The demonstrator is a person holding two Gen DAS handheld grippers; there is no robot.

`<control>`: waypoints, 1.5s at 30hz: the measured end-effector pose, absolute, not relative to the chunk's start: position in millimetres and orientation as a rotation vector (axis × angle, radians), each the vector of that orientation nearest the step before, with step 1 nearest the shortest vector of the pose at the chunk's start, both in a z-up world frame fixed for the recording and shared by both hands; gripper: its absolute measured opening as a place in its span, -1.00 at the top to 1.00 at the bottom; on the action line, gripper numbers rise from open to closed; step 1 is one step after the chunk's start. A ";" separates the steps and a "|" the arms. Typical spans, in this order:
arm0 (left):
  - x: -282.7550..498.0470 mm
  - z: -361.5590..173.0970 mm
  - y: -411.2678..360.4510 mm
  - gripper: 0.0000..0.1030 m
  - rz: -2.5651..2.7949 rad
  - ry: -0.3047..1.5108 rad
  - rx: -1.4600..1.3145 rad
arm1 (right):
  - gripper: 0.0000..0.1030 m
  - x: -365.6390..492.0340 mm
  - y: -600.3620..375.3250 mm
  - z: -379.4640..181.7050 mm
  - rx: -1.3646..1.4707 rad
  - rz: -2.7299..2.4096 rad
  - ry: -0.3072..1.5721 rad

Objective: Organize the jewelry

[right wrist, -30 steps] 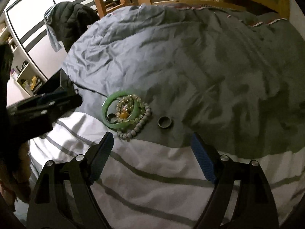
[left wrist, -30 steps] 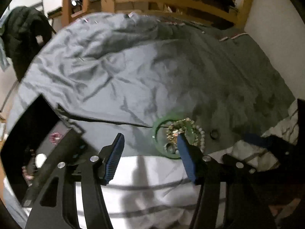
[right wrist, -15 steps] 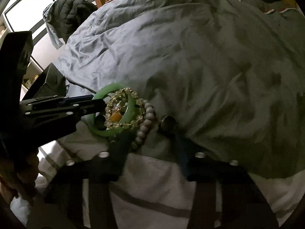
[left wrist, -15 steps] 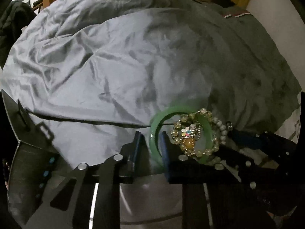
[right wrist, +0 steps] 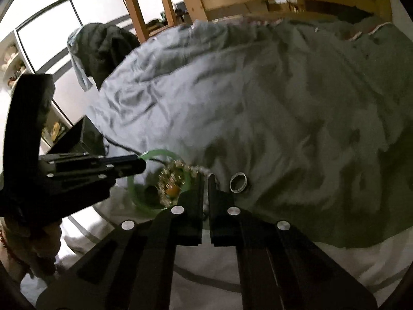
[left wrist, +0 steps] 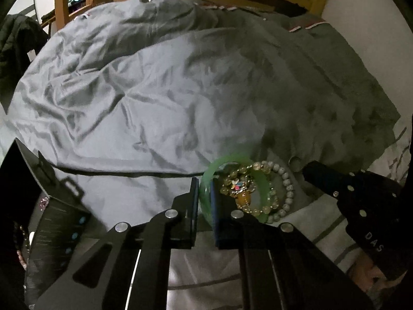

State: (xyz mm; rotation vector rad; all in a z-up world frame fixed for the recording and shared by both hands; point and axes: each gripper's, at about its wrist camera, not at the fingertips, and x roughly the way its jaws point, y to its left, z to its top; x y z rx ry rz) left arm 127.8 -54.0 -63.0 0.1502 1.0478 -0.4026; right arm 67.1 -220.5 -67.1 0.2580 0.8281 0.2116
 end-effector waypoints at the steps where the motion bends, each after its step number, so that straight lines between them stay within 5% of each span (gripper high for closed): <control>1: 126.4 -59.8 -53.1 0.82 -0.399 1.040 0.149 | 0.92 66.6 -220.9 -66.6 0.262 0.212 0.831; 9: 117.2 -38.2 -38.4 0.80 -0.379 0.988 0.116 | 0.87 63.7 -221.9 -72.2 0.266 0.195 0.902; 11: 116.3 -33.6 -35.9 0.79 -0.378 0.978 0.105 | 0.44 67.5 -219.7 -82.0 0.266 0.191 0.948; 13: 115.8 -31.2 -36.1 0.79 -0.383 0.970 0.102 | 0.35 68.3 -213.6 -89.8 0.248 0.202 0.966; 17: 116.8 -29.8 -40.8 0.79 -0.392 0.962 0.111 | 0.36 73.7 -205.0 -101.7 0.194 0.195 0.999; 20: 114.9 -26.9 -41.7 0.78 -0.398 0.955 0.109 | 0.75 73.0 -210.2 -104.5 0.218 0.200 0.993; 22: 112.6 -23.7 -41.9 0.78 -0.403 0.946 0.105 | 0.80 71.2 -213.9 -100.0 0.238 0.209 0.968; 29: 102.9 -8.6 -42.7 0.77 -0.430 0.891 0.108 | 0.81 58.9 -216.1 -75.1 0.242 0.208 0.864; 31: 100.2 -3.5 -41.2 0.77 -0.434 0.881 0.104 | 0.97 55.1 -218.2 -64.7 0.247 0.208 0.834; 39: 87.3 9.1 -32.4 0.76 -0.431 0.854 0.078 | 0.91 55.8 -212.5 -62.2 0.253 0.225 0.885; 42: 83.8 14.1 -30.9 0.76 -0.443 0.839 0.075 | 0.32 57.2 -204.0 -65.5 0.321 0.349 0.890; 44: 82.9 16.3 -30.0 0.76 -0.456 0.835 0.069 | -0.34 53.3 -204.1 -61.7 0.390 0.422 0.853; 45: 82.6 16.8 -29.5 0.76 -0.463 0.835 0.066 | -0.35 52.6 -201.9 -59.1 0.391 0.443 0.836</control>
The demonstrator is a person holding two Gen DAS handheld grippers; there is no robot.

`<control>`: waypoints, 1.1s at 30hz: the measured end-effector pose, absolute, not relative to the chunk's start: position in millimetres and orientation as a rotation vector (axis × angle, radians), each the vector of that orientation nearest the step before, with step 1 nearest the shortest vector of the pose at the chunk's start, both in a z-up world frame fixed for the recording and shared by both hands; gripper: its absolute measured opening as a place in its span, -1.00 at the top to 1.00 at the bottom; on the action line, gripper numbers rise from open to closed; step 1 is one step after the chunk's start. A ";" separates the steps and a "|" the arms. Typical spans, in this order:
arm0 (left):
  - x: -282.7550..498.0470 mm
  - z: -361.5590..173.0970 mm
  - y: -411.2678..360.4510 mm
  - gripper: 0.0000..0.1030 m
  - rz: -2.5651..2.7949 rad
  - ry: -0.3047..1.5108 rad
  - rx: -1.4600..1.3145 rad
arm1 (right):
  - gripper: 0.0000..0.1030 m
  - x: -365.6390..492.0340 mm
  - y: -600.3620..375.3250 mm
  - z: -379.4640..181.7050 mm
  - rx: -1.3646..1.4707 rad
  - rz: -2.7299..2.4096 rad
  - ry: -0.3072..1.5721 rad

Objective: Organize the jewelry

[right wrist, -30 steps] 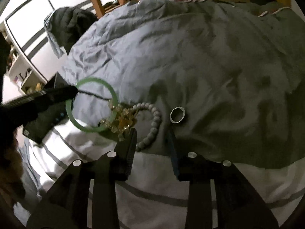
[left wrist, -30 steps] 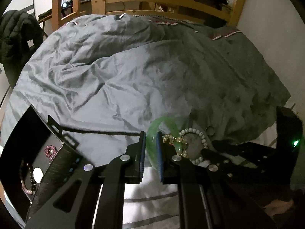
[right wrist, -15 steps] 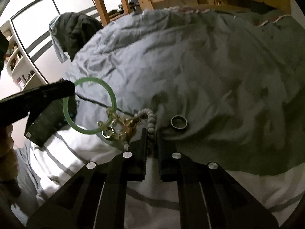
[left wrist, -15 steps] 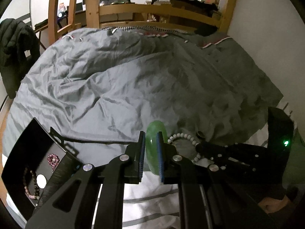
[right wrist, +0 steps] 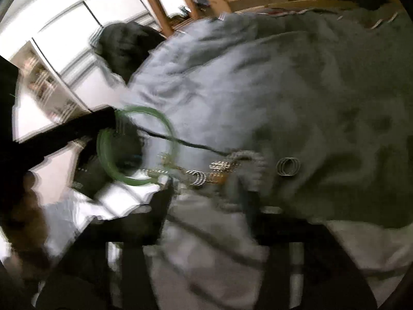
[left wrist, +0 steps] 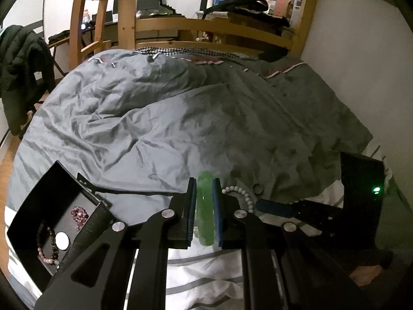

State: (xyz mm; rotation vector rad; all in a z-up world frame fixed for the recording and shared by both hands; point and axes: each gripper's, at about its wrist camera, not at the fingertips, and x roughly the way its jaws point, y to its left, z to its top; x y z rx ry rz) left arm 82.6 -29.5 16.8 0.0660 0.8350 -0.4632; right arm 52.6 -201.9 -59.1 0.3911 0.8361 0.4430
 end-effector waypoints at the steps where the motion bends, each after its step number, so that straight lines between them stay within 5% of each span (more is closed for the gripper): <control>1: 82.4 17.6 -30.0 0.76 -0.473 0.835 0.062 | -0.35 52.9 -197.3 -57.3 0.361 0.440 0.831; 15: 83.2 9.2 -38.6 0.74 -0.439 0.865 0.149 | -0.30 63.1 -178.1 -83.2 0.238 0.362 0.942; 16: 87.2 1.1 -39.3 0.69 -0.419 0.896 0.172 | -0.30 64.6 -180.5 -86.9 0.246 0.347 0.958; 18: 94.3 -14.9 -40.5 0.16 -0.390 0.945 0.193 | -0.28 70.5 -186.7 -98.1 0.282 0.336 1.008; 19: 98.6 -24.7 -41.0 0.10 -0.371 0.964 0.206 | -0.22 71.3 -188.5 -100.3 0.294 0.343 1.007; 22: 113.6 -50.4 -44.7 0.09 -0.346 1.035 0.222 | 0.61 74.3 -190.8 -104.7 0.280 0.325 1.011; 24: 122.2 -64.4 -45.9 0.23 -0.333 1.079 0.227 | 0.68 75.4 -192.9 -107.5 0.296 0.326 1.016; 26: 126.3 -78.6 -47.3 0.74 -0.345 1.136 0.234 | 0.71 75.9 -194.5 -106.6 0.301 0.321 1.012; 33: 113.6 -67.4 -52.5 0.85 -0.395 1.105 0.247 | 0.79 72.6 -199.5 -98.1 0.332 0.326 0.957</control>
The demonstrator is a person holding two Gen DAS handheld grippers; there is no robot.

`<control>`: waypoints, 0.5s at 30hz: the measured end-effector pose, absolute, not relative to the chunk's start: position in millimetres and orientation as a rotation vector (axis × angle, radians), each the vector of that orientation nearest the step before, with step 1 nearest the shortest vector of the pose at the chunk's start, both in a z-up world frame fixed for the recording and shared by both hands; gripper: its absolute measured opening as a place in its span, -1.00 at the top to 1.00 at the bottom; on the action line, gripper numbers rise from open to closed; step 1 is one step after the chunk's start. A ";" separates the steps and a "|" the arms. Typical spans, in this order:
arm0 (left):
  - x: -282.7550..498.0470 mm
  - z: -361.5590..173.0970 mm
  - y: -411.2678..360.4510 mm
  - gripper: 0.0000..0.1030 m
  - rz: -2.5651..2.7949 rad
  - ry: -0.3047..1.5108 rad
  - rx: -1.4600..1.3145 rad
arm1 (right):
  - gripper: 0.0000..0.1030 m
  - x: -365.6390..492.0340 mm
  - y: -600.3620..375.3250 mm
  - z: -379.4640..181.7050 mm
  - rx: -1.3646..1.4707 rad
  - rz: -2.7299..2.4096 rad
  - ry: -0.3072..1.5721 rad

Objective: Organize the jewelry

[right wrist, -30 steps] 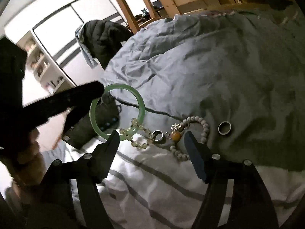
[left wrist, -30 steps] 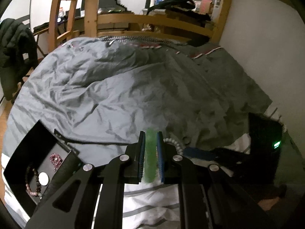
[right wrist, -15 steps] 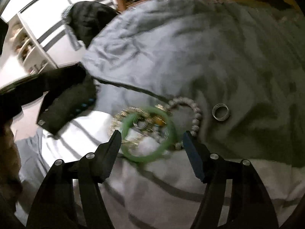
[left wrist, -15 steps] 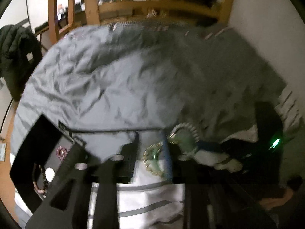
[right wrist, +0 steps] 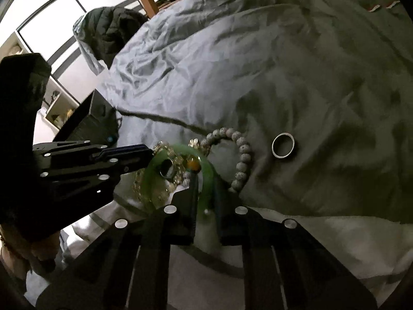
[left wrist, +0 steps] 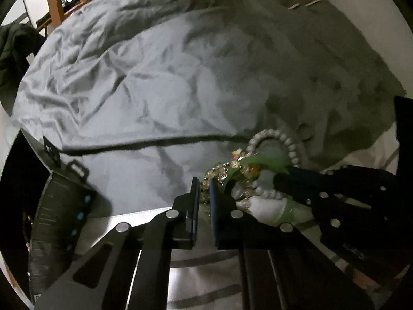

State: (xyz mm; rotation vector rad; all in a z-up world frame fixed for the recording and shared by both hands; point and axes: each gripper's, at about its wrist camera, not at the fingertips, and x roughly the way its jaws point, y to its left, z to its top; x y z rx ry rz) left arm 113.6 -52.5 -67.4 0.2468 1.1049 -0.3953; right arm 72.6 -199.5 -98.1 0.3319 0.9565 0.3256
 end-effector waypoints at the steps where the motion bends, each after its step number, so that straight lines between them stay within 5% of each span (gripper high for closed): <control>1: 111.9 -63.6 -52.0 0.85 -0.400 1.094 0.238 | 0.79 72.3 -201.5 -96.3 0.343 0.328 0.947; 15: 98.2 -30.3 -36.2 0.85 -0.400 1.016 0.158 | 0.79 50.2 -209.5 -61.8 0.330 0.294 0.835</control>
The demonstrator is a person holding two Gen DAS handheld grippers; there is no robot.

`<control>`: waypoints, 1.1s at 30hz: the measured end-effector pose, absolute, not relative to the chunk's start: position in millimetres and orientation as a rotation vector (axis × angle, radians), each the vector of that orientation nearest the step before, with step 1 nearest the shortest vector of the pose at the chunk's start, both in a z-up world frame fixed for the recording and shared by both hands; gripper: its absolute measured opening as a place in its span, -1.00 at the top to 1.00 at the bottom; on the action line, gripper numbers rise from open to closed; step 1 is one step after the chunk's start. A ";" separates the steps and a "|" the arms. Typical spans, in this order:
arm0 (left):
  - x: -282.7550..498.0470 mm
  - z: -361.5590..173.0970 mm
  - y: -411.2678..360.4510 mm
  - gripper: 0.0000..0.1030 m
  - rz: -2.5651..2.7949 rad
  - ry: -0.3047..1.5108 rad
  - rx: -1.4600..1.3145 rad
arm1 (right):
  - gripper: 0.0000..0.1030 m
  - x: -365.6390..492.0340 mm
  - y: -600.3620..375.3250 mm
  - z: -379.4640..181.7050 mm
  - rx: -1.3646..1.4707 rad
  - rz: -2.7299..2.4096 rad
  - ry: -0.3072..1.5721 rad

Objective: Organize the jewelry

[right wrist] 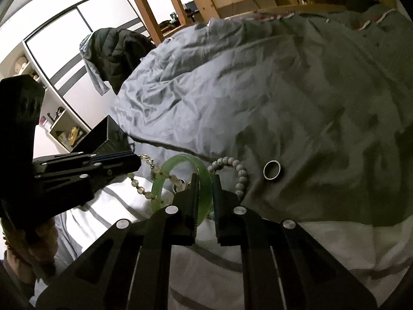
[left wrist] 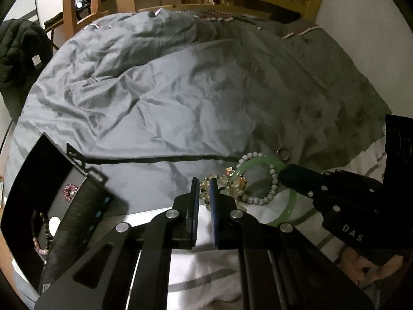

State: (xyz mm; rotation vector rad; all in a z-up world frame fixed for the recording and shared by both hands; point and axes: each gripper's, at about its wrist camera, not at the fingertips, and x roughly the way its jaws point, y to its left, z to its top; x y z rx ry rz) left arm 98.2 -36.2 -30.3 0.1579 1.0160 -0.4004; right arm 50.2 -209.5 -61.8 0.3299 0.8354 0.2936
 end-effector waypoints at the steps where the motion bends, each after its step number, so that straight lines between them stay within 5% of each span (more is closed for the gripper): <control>1: 96.2 -27.8 -35.1 0.85 -0.402 1.011 0.154 | 0.79 48.6 -209.8 -59.7 0.326 0.289 0.831; 33: 57.6 59.9 75.2 0.85 -0.330 0.783 0.009 | 0.79 16.0 -158.8 33.8 0.094 0.245 0.716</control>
